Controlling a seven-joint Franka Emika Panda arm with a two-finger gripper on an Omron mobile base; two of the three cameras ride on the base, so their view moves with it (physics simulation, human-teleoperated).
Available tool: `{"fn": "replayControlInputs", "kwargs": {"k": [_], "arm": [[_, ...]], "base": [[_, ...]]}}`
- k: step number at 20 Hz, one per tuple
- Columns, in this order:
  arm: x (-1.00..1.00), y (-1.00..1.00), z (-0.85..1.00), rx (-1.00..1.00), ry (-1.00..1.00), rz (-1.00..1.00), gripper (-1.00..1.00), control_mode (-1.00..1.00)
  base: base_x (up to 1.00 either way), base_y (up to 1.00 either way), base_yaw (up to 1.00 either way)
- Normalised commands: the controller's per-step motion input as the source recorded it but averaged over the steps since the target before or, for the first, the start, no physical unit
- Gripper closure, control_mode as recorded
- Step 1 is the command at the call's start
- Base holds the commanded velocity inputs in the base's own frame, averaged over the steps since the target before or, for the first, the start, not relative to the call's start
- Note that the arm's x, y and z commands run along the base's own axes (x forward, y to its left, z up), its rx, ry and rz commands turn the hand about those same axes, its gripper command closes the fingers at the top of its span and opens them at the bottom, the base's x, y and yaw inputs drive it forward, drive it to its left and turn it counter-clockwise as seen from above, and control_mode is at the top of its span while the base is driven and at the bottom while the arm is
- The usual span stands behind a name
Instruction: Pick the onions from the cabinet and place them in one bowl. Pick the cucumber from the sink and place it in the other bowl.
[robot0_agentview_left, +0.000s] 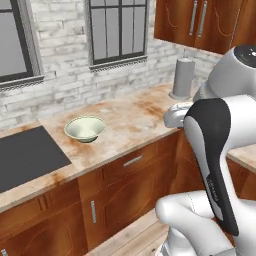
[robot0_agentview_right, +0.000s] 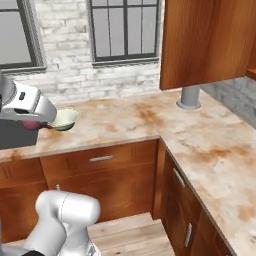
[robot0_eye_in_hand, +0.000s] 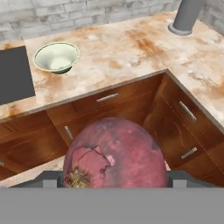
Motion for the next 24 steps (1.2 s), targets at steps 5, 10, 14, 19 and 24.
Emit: {"fn": "replayControlInputs", "kwargs": {"k": [5, 10, 14, 19, 24], "arm": [[0.0, 0.0, 0.0, 0.0, 0.0, 0.0, 1.0, 1.0], [0.0, 0.0, 0.0, 0.0, 0.0, 0.0, 1.0, 1.0], [0.0, 0.0, 0.0, 0.0, 0.0, 0.0, 1.0, 1.0], [0.0, 0.0, 0.0, 0.0, 0.0, 0.0, 1.0, 1.0], [0.13, 0.0, -0.01, 0.0, -0.01, 0.0, 1.0, -1.0]], "base": [[0.13, 0.2, 0.36], [0.57, 0.05, 0.13], [0.74, 0.12, 0.11], [0.72, 0.04, 0.12], [0.23, 0.03, 0.03]]}}
